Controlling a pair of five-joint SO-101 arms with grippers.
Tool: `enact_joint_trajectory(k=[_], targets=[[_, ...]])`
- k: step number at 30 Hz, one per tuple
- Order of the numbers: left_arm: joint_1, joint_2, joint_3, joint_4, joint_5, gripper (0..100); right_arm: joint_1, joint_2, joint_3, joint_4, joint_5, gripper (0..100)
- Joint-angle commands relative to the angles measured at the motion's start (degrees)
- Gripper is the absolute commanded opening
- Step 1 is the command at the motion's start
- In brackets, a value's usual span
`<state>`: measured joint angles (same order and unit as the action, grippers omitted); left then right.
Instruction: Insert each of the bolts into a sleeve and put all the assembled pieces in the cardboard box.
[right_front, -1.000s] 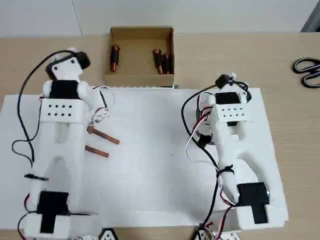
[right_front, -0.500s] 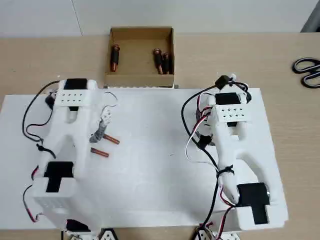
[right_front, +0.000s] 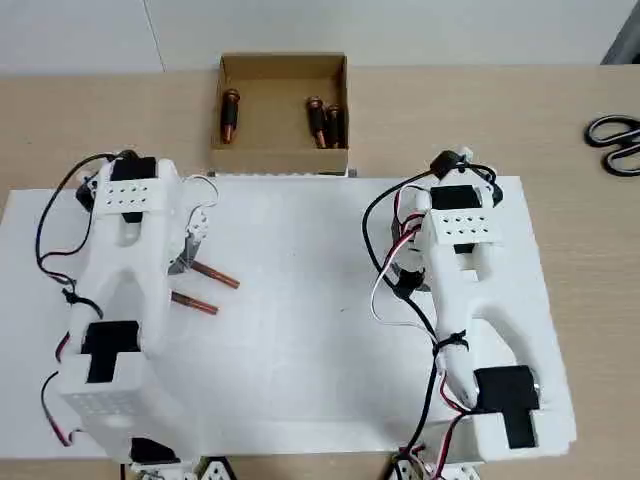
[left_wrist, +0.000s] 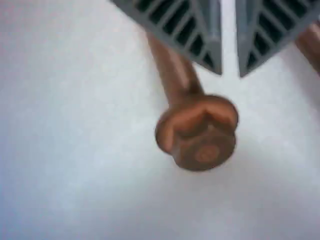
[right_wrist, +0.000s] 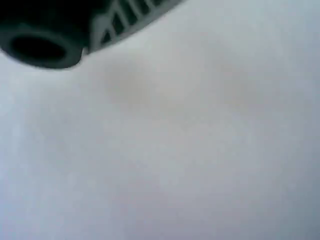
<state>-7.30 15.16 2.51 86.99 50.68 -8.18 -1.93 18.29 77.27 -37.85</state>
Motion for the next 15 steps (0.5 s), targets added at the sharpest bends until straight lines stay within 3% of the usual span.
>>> enact_joint_trajectory(k=[1,8,15], targets=[[1.1,-0.4,-2.8,1.3,-0.4,1,0.6,-3.3,-0.2,0.1,0.2,0.3],[2.5,-0.4,-4.3,0.9,-0.6,1,0.6,-3.3,-0.2,0.1,0.2,0.3],[2.4,0.0,-4.3,1.0,-1.7,12,0.6,-3.3,-0.2,0.1,0.2,0.3]])
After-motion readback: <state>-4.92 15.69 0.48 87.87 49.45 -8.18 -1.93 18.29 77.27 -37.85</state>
